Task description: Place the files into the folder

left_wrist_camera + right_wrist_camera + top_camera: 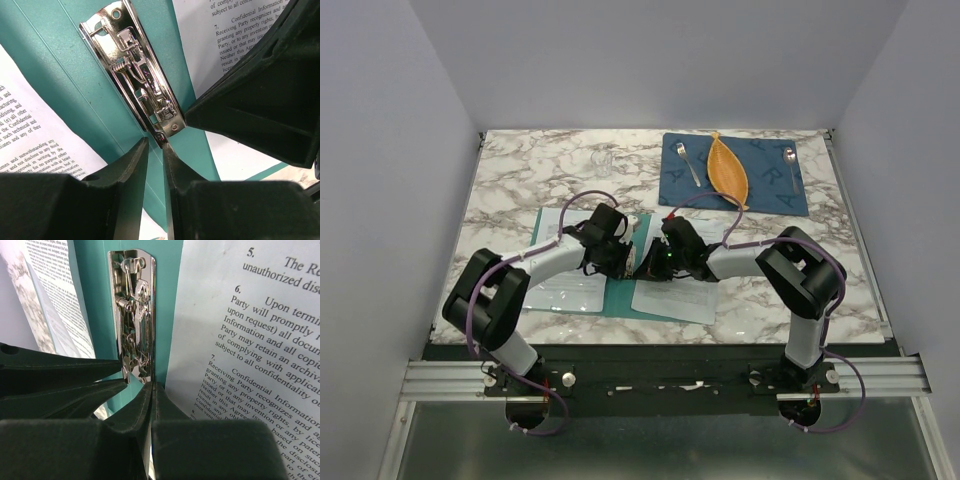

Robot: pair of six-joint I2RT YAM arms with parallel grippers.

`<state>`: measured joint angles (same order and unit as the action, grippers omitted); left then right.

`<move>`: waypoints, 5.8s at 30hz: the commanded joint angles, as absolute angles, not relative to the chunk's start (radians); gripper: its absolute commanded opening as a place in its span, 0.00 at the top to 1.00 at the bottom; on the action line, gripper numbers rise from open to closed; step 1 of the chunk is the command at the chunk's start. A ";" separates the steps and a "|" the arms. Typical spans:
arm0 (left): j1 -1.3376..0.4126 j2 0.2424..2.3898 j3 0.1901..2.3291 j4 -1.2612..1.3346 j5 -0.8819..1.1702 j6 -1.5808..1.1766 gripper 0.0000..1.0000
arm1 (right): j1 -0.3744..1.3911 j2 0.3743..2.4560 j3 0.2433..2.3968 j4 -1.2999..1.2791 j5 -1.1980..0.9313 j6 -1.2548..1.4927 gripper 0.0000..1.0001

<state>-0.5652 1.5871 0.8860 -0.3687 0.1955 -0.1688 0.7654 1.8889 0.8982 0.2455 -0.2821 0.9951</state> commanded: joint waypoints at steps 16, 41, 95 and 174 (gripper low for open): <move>-0.568 1.689 0.925 -0.373 0.225 -0.181 0.88 | 0.765 1.976 0.871 0.143 -0.249 0.962 0.91; -0.635 1.695 0.922 -0.305 0.465 -0.169 0.94 | 0.759 2.039 0.923 0.064 -0.230 0.908 0.95; -0.140 1.723 0.988 -0.364 0.071 0.219 0.97 | 0.626 1.816 1.234 -0.141 -0.224 0.695 0.69; -0.202 1.772 1.086 -0.569 -0.025 0.293 1.00 | 0.824 1.816 0.989 0.339 0.086 1.019 0.93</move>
<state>-0.1997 1.7863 1.1294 -0.5323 0.0284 0.2279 0.8436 1.8381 0.9661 0.3061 0.0326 1.0065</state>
